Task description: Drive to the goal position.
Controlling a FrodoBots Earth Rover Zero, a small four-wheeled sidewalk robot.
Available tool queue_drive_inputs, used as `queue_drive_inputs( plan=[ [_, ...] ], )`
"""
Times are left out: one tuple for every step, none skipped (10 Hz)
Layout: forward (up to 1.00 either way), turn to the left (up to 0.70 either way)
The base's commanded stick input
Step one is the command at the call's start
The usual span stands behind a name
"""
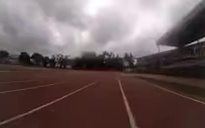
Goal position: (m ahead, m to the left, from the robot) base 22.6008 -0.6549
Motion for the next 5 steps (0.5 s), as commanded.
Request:
queue_drive_inputs(
  plan=[
    [0.70, 0.00],
    [0.70, 0.00],
    [0.70, 0.00],
    [0.70, 0.00],
    [0.70, 0.00]
  ],
)
